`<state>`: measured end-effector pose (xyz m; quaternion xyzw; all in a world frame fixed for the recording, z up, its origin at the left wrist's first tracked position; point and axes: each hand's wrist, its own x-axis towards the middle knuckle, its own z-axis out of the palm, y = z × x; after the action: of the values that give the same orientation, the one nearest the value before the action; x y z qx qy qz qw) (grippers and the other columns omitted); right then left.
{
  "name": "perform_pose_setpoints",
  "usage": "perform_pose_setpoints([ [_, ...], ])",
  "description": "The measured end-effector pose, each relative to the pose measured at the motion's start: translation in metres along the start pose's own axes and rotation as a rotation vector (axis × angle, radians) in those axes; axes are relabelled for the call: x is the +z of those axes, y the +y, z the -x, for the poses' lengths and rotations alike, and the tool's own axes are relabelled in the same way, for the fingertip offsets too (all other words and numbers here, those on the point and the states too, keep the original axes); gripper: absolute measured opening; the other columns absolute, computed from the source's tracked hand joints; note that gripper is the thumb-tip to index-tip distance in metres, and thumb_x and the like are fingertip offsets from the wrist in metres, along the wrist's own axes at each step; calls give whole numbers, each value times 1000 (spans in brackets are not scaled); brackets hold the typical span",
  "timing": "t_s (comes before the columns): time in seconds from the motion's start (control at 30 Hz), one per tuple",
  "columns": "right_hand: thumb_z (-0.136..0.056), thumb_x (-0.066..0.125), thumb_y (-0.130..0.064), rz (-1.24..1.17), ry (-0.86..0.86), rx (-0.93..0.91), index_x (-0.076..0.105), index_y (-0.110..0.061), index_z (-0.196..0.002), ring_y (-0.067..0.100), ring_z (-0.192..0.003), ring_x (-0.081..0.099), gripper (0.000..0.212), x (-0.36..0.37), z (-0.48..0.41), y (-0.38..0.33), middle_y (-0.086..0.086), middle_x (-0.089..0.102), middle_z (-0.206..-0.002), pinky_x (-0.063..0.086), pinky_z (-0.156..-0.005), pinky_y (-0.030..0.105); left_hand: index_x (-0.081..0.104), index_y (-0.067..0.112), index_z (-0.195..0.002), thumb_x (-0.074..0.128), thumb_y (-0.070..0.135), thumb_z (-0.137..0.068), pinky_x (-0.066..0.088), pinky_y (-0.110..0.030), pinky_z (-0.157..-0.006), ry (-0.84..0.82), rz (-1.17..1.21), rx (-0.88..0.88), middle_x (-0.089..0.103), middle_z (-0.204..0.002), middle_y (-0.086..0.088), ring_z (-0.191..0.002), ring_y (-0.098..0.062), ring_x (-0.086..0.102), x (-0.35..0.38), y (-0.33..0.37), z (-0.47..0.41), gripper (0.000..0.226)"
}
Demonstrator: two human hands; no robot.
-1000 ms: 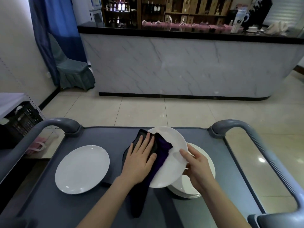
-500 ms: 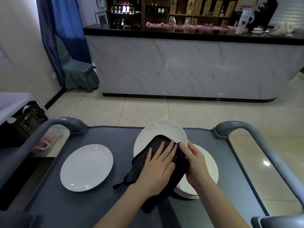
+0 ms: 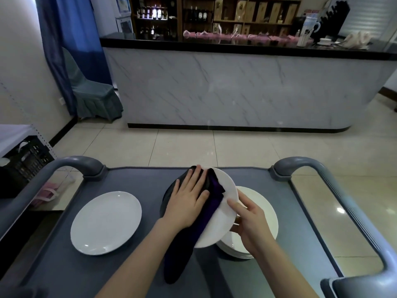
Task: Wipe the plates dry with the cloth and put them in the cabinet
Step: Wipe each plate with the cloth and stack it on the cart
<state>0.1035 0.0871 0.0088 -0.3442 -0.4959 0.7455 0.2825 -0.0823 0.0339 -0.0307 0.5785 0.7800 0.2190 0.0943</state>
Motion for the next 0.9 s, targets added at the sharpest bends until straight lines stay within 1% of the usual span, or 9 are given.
perform_pose_setpoints([
  [0.1,-94,63,-16,14,2,-3,72,-36,-117,22,-82,74,32,-4,-2,-4,7,76,-106,57,-62,32,-9,42,-153,18,50,-103,3,-42,-124,106,33,-90,-18,-162,17,-150,-6,-14,0,0,5,58],
  [0.23,-93,64,-14,39,1,-19,73,-36,-115,21,-79,73,33,-9,-6,-8,6,77,-102,56,-62,32,4,45,-154,27,57,-99,36,-37,-109,202,129,-242,7,-164,11,-147,-16,19,-3,-3,15,60],
  [0.3,-93,64,-13,35,14,-23,72,-34,-119,21,-77,71,34,-12,-9,-9,7,76,-102,56,-61,33,9,51,-152,33,60,-97,44,-32,-90,211,211,-304,31,-150,7,-124,-18,46,-6,-10,20,60],
  [0.37,-93,64,-14,44,6,-25,71,-33,-121,20,-76,71,35,-15,-11,-10,7,76,-102,56,-61,33,15,52,-150,40,56,-97,44,-31,-83,230,287,-312,48,-131,4,-106,-17,55,-10,-19,24,58],
  [0.47,-93,63,-14,75,-24,-19,71,-36,-120,19,-78,70,35,-18,-11,-10,7,76,-101,57,-64,34,34,45,-143,49,43,-100,45,-30,-84,262,347,-294,64,-120,6,-110,-20,60,-18,-34,27,46],
  [0.57,-94,62,-14,106,-54,-17,69,-37,-122,19,-81,70,37,-20,-13,-12,9,76,-101,57,-66,34,41,42,-136,46,40,-101,46,-32,-75,243,288,-293,67,-101,9,-99,-25,64,-29,-40,26,35],
  [0.63,-94,63,-14,122,-73,-26,68,-38,-123,19,-81,70,38,-20,-15,-15,11,76,-100,57,-65,32,44,39,-139,45,36,-102,48,-35,-79,262,209,-241,66,-104,6,-101,-21,59,-34,-40,23,37],
  [0.77,-95,63,-14,135,-89,-49,68,-40,-122,18,-81,71,38,-16,-17,-17,10,76,-101,57,-64,31,54,26,-138,59,21,-97,46,-30,-80,472,64,-211,46,-104,2,-97,-18,46,-45,-29,21,41],
  [0.9,-94,62,-14,107,-52,-52,70,-42,-118,18,-81,73,37,-15,-19,-13,8,77,-101,57,-64,31,64,8,-120,61,-2,-91,54,-45,-67,610,81,-151,58,-103,-9,-82,-28,60,-41,-13,32,31],
])
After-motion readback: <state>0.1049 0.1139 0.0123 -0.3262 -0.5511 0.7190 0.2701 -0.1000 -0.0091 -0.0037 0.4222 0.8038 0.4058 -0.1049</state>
